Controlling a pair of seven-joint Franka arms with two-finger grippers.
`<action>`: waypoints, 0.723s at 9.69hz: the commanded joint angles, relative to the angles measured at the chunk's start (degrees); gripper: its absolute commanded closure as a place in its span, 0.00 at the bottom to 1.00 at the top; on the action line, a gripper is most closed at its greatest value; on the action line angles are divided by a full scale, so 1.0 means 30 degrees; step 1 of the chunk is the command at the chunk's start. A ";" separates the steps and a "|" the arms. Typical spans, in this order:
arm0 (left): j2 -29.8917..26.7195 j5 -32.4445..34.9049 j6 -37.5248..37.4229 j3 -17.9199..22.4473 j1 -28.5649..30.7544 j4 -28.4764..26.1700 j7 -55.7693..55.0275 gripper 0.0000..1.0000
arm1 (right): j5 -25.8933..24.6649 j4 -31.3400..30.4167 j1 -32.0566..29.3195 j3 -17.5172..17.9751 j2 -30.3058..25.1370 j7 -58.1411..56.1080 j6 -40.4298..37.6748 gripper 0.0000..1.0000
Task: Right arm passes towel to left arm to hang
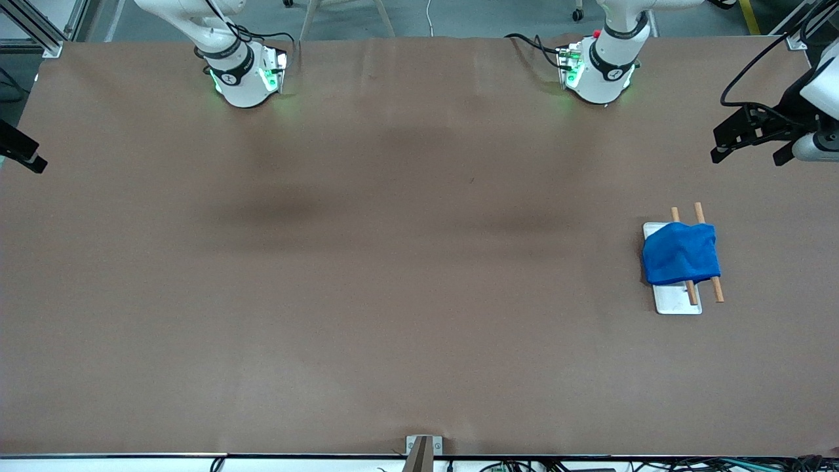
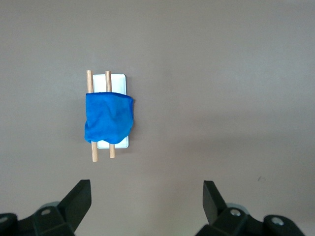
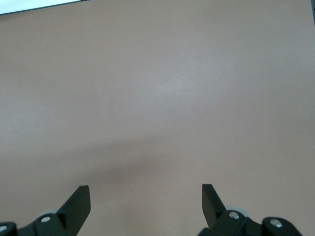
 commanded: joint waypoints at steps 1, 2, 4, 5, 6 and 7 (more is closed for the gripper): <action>0.0161 0.0128 -0.0052 0.0725 -0.0608 -0.0510 -0.0217 0.00 | 0.0062 0.0240 0.0192 0.0006 0.0028 0.0077 -0.0174 0.00; 0.0190 0.0099 0.0037 0.0814 -0.0668 -0.0510 -0.0246 0.00 | 0.0062 0.0240 0.0367 -0.0023 0.0028 0.0107 -0.0290 0.00; 0.0249 0.0069 0.0037 0.0815 -0.0902 -0.0539 -0.0654 0.00 | 0.0033 0.0240 0.0340 -0.0023 0.0028 0.0107 -0.0204 0.00; 0.0307 0.0069 0.0095 0.0844 -0.1019 -0.0539 -0.0772 0.00 | 0.0033 0.0240 0.0310 -0.0023 0.0028 0.0107 -0.0174 0.00; 0.0337 0.0011 0.0154 0.0815 -0.0991 -0.0568 -0.0773 0.00 | 0.0033 0.0240 0.0368 -0.0023 0.0028 0.0107 -0.0116 0.00; 0.0424 0.0039 0.0271 0.0815 -0.0962 -0.0568 -0.0309 0.00 | 0.0062 0.0269 0.0398 -0.0023 0.0028 0.0107 -0.0086 0.00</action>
